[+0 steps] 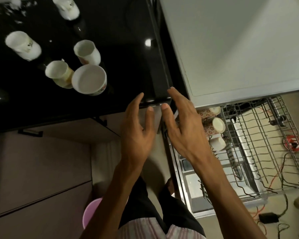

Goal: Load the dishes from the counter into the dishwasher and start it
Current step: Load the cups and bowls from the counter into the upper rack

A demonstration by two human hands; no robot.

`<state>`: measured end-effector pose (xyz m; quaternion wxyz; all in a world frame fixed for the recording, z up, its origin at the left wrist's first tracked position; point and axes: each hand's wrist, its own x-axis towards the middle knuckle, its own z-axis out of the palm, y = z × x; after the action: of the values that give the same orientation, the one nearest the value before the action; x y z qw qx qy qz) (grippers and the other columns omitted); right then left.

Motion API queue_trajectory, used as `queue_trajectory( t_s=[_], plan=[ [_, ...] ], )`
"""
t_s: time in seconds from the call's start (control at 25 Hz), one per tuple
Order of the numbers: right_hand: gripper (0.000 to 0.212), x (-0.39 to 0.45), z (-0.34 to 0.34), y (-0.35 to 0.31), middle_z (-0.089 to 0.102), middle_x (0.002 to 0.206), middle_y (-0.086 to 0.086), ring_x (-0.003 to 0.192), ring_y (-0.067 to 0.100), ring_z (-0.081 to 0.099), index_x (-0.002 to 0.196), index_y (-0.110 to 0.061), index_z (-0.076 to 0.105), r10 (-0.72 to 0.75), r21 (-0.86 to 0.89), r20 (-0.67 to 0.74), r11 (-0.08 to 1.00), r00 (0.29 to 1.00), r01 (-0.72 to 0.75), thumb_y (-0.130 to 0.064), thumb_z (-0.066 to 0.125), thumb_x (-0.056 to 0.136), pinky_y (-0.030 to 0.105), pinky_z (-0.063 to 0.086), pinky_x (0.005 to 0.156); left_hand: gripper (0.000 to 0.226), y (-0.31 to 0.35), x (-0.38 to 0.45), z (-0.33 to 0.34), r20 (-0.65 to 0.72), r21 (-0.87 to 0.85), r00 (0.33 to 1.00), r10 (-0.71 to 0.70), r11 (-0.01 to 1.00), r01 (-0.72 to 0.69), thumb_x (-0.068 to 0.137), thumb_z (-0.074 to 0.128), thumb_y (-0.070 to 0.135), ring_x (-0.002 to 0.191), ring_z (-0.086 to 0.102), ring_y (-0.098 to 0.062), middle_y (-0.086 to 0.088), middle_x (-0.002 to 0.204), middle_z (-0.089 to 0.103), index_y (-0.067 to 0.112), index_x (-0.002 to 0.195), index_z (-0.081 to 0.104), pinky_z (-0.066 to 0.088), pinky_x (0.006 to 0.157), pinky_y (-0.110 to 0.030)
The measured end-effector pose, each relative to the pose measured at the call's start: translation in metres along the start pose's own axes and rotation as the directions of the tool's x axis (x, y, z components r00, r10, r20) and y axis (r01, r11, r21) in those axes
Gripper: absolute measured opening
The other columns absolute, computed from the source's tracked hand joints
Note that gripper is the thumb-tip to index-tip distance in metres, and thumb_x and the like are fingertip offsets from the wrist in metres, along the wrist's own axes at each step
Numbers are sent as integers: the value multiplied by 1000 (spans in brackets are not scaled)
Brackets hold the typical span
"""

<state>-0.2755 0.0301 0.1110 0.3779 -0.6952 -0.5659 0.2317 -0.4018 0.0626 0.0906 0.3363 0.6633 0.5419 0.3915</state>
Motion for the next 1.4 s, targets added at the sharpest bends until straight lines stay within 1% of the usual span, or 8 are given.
queue_trajectory(
  t_s=[0.32, 0.44, 0.56, 0.8, 1.04, 1.16, 1.28, 1.4],
  plan=[
    [58, 30, 52, -55, 38, 154, 3, 142, 14, 33, 147, -15, 38, -128, -59, 160, 989, 979, 139, -49, 33, 101, 47, 27, 118, 50, -29, 24, -67, -115, -57, 988, -101, 994, 95, 97, 47, 38, 130, 43, 3, 3, 144, 48, 18, 143, 44, 43, 105, -24],
    [58, 44, 75, -75, 40, 152, 4, 141, 16, 35, 147, -14, 38, -187, -74, 211, 976, 959, 206, -49, 33, 101, 47, 27, 117, 54, -40, 35, -94, -160, -27, 981, -109, 994, 106, 95, 46, 40, 126, 45, 0, -4, 143, 49, 14, 143, 44, 43, 97, -13],
    [57, 61, 99, -91, 46, 147, 4, 135, 16, 42, 146, -14, 38, -256, -75, 254, 956, 933, 282, -48, 34, 101, 49, 32, 113, 51, -46, 47, -117, -211, -38, 971, -114, 993, 109, 95, 46, 38, 124, 49, -1, 0, 139, 54, 14, 140, 48, 44, 95, -14],
    [58, 88, 129, -124, 49, 145, 8, 132, 15, 37, 144, -11, 43, -326, -30, 257, 938, 910, 344, -47, 37, 99, 46, 37, 112, 38, -56, 69, -153, -302, -30, 945, -123, 992, 120, 99, 54, 16, 109, 39, 30, 14, 126, 48, 13, 136, 51, 30, 87, 6],
    [58, 107, 155, -153, 51, 144, 7, 134, 18, 44, 142, -9, 44, -387, -2, 316, 913, 866, 409, -47, 37, 99, 44, 37, 111, 43, -73, 84, -181, -371, -14, 909, -192, 980, 201, 99, 53, 25, 127, 46, -7, -4, 141, 52, 16, 141, 48, 29, 90, 5],
    [56, 114, 167, -165, 51, 143, 6, 134, 20, 45, 141, -10, 46, -405, 39, 330, 908, 853, 416, -47, 39, 99, 46, 37, 111, 43, -74, 91, -190, -405, -28, 891, -206, 977, 213, 99, 53, 25, 126, 44, -5, -5, 141, 52, 15, 141, 47, 29, 89, 7],
    [51, 121, 173, -173, 46, 148, 8, 138, 22, 40, 142, -9, 47, -435, 64, 336, 895, 835, 441, -39, 47, 100, 32, 26, 116, 45, -73, 97, -195, -442, -41, 869, -222, 973, 227, 98, 54, 23, 129, 45, -9, -7, 141, 51, 14, 141, 46, 28, 91, 7],
    [51, 131, 177, -181, 42, 152, 7, 141, 22, 35, 145, -11, 43, -441, 86, 378, 892, 814, 444, -39, 46, 102, 32, 26, 115, 45, -72, 103, -198, -482, -31, 849, -216, 973, 230, 98, 54, 22, 128, 46, -10, -8, 140, 52, 12, 141, 47, 28, 93, 6]
  ],
)
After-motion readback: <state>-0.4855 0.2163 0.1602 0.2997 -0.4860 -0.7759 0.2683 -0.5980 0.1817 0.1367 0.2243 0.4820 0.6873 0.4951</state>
